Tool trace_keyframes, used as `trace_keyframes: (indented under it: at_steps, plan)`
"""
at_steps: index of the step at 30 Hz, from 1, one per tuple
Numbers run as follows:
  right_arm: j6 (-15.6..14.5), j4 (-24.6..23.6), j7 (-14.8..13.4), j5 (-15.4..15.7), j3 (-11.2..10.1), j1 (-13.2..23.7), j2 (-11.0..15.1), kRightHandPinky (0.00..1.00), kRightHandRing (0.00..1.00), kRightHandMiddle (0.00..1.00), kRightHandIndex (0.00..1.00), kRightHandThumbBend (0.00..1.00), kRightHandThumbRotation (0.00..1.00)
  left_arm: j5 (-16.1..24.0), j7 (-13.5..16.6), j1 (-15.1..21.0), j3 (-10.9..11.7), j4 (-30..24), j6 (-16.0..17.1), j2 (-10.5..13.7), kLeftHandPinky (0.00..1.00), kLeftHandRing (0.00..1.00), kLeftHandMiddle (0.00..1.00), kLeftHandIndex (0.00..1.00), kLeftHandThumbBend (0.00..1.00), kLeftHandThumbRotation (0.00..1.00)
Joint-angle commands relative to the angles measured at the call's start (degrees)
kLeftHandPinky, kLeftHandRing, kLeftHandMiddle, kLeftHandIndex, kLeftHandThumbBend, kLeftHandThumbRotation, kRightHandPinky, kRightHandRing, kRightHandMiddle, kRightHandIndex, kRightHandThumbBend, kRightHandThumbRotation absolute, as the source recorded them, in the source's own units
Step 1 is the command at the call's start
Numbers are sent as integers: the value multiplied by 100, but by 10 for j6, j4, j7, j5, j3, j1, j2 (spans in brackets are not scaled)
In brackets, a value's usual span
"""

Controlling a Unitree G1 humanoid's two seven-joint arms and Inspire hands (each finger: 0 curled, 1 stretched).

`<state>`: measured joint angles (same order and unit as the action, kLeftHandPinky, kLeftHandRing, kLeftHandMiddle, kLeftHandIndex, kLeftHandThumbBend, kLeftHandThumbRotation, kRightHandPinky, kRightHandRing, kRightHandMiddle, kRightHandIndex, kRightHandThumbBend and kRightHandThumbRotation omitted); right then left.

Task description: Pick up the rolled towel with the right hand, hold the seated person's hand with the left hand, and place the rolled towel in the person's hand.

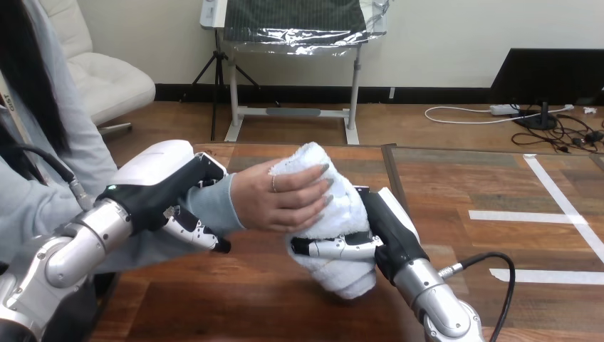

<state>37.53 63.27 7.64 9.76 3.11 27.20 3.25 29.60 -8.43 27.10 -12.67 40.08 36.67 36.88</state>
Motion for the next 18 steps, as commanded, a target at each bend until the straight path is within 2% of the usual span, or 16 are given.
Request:
trace_keyframes:
  at_steps: [1, 18]
  plan:
    - [14, -21, 9, 25, 35, 75, -26, 22, 28, 39, 45, 82, 0, -18, 13, 96, 4, -33, 19, -38, 21, 27, 34, 36, 79, 0]
    - [7, -11, -1, 26, 32, 81, -20, 25, 31, 40, 46, 83, 0, -20, 17, 94, 5, -24, 26, -39, 21, 27, 34, 35, 80, 0]
